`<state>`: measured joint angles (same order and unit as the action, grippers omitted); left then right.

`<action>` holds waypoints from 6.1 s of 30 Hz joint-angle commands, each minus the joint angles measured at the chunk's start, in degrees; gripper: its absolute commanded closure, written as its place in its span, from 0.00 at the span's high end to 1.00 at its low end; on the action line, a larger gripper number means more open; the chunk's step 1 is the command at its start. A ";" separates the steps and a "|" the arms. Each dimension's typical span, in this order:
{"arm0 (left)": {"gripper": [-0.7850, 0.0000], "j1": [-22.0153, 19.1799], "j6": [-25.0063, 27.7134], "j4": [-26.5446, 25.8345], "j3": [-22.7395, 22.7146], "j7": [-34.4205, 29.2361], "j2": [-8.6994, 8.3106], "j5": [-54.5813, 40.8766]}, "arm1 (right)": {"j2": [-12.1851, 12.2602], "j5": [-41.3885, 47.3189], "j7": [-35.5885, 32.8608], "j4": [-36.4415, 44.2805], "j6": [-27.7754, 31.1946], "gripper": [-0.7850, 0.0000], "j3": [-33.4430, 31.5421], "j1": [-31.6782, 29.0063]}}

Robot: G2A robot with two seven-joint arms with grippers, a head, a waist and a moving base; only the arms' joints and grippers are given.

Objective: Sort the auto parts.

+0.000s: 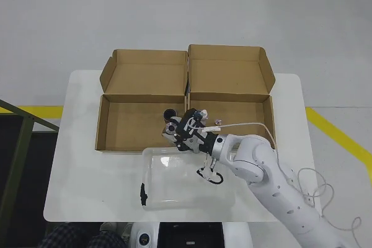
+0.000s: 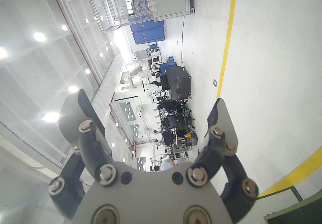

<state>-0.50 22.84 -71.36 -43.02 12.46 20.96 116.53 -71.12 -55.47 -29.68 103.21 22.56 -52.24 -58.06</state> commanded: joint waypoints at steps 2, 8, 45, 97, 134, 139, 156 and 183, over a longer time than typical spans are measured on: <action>1.00 0.00 0.00 0.00 0.00 0.00 0.00 0.00 | -0.55 -0.85 -0.80 -1.51 -0.89 0.00 1.63 2.02; 1.00 0.00 0.00 0.00 0.00 0.00 0.00 0.00 | -1.77 -2.08 -3.18 -5.17 -2.19 0.00 4.93 5.95; 1.00 0.00 0.00 0.00 0.00 0.00 0.00 0.00 | -9.99 2.33 -9.50 -27.06 -1.39 0.00 17.62 21.01; 1.00 0.00 0.00 0.00 0.00 0.00 0.00 0.00 | -13.24 -2.74 -9.90 -25.62 0.10 0.37 14.78 20.19; 1.00 0.00 0.00 0.00 0.00 0.00 0.00 0.00 | -2.44 -19.62 13.03 10.76 6.66 0.79 -24.07 -20.21; 1.00 0.00 0.00 0.00 0.00 0.00 0.00 0.00 | -1.65 -20.88 18.08 11.95 6.55 0.96 -29.38 -25.42; 1.00 0.00 0.00 0.00 0.00 0.00 0.00 0.00 | -0.31 -21.81 31.68 16.01 2.36 1.00 -43.39 -42.89; 1.00 0.00 0.00 0.00 0.00 0.00 0.00 0.00 | -0.12 -18.78 43.96 14.87 1.04 1.00 -53.66 -55.39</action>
<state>-0.50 22.84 -71.36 -43.02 12.46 20.96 116.53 -71.24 -74.25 14.28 118.08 23.60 -105.91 -113.45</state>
